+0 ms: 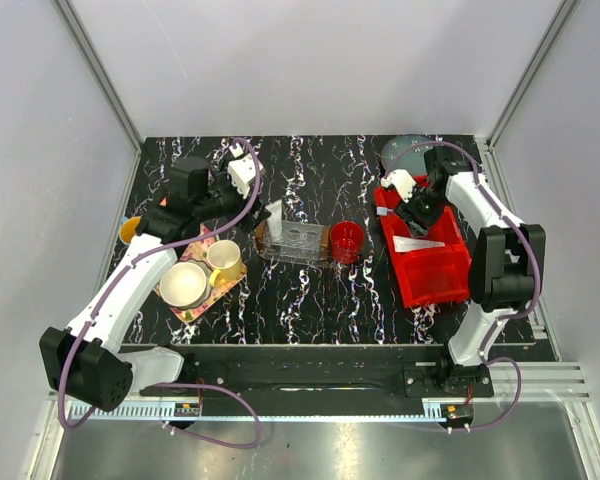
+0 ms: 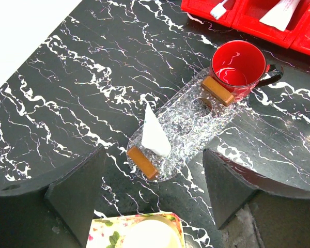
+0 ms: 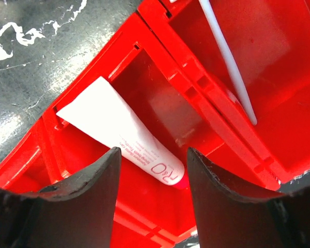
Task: Prepare toiletry sets of a toothbrush and toothpaste on the tray
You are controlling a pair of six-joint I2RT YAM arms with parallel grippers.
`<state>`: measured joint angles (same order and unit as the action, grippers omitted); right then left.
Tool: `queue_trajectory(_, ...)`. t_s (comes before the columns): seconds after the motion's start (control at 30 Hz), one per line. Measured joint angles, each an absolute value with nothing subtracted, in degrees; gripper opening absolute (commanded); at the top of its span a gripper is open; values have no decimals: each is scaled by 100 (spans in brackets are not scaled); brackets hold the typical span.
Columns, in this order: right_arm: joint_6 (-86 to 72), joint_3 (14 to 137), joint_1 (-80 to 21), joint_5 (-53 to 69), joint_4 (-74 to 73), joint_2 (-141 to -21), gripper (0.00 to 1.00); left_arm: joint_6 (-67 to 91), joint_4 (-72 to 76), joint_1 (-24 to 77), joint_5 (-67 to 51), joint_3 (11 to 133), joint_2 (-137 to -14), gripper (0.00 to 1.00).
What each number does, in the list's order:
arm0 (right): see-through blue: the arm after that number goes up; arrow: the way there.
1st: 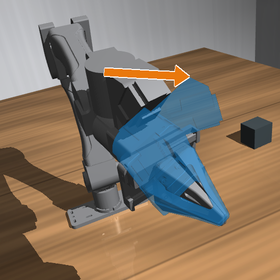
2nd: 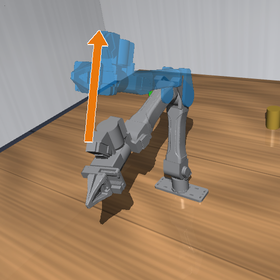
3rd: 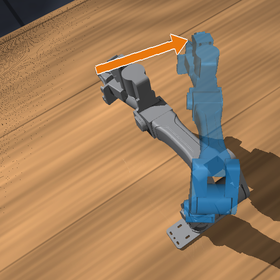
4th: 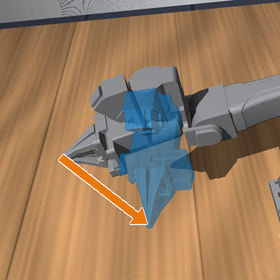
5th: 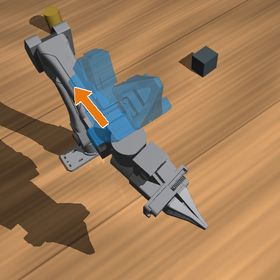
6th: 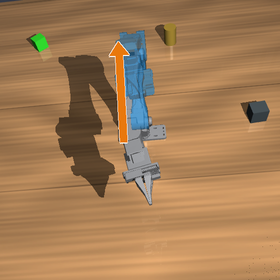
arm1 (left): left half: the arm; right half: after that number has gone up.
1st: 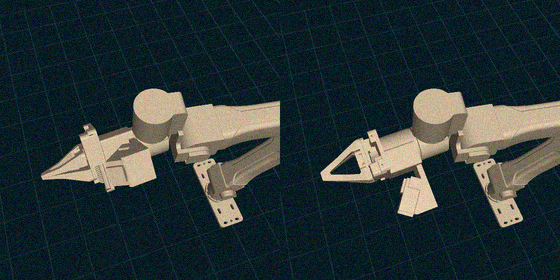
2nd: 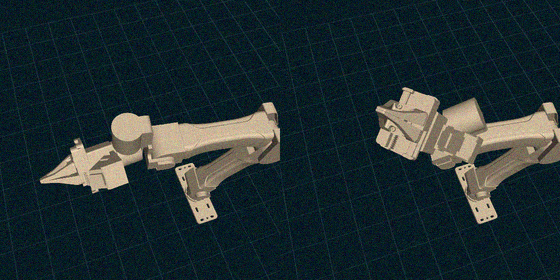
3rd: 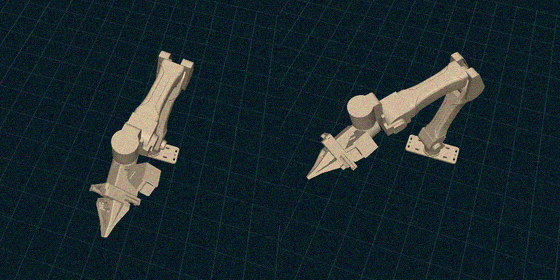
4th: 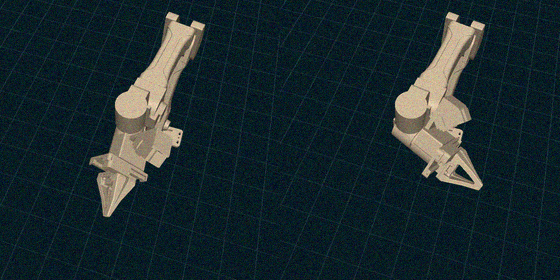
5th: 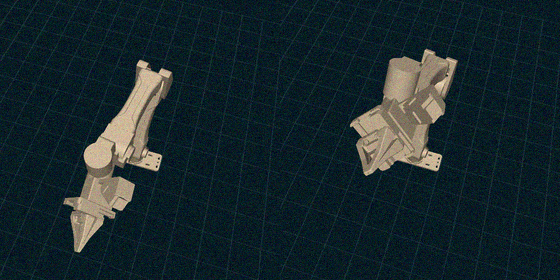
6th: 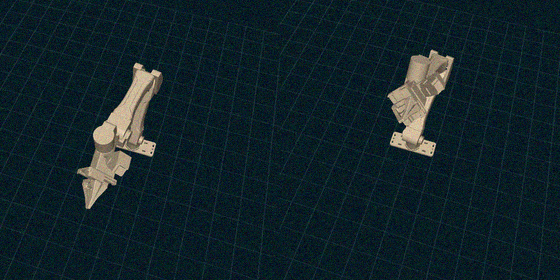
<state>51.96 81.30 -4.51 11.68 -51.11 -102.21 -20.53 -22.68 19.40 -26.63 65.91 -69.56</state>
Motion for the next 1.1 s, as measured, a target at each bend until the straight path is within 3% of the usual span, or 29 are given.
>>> queue_trajectory(0.43,6141,8514,-305,1632,-5920,-10680,73,-2102,-2276,1940,-2473,6584,-6989,80)
queue_trajectory(1.1,6208,7964,-305,1817,-5192,-10728,81,-2102,-2281,1940,-2392,6584,-7247,80)
